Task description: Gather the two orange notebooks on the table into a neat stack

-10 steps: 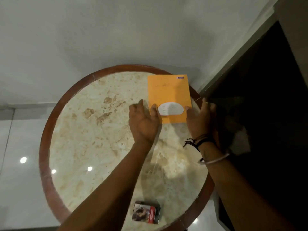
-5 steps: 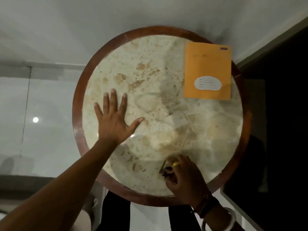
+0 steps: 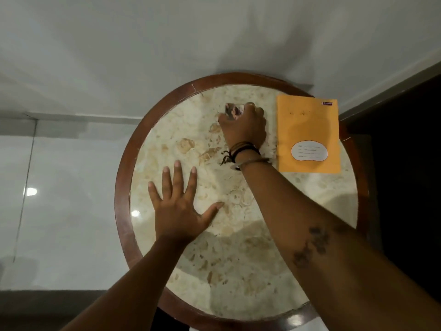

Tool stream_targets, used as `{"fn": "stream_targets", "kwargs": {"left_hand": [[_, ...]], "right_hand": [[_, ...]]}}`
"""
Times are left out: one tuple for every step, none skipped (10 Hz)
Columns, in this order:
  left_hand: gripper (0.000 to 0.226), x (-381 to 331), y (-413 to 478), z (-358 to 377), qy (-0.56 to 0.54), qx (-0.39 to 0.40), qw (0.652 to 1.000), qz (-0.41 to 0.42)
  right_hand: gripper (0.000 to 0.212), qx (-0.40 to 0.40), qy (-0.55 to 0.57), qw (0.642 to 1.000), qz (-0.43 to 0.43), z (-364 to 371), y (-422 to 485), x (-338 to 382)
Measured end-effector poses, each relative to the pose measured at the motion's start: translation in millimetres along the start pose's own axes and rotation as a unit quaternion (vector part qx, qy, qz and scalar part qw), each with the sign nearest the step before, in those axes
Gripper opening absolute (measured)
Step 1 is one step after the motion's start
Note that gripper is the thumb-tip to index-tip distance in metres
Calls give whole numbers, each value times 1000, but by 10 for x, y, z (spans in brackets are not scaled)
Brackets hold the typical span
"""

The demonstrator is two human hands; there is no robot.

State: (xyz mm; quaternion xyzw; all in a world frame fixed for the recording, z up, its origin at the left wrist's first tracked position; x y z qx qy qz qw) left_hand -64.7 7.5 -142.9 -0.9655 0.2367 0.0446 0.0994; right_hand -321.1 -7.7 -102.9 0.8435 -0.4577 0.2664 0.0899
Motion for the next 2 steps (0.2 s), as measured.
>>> {"fn": "stream_targets", "kwargs": {"left_hand": [[106,12,3,13,-14,-15,1000,2],[106,15,-29,15,-27,-29,999,6]], "right_hand": [[70,-5,-20,1000,4,45,152,36],[88,12,-16,1000,1,32,101,76]]}}
Point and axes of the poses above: each hand's wrist, its own y-axis towards the middle knuckle, its own z-axis out of the palm, x = y × z, the point moved 10 cm from there along y, towards the middle knuckle, and after that the axes turned 14 degrees about -z, right-handed, at the moved point
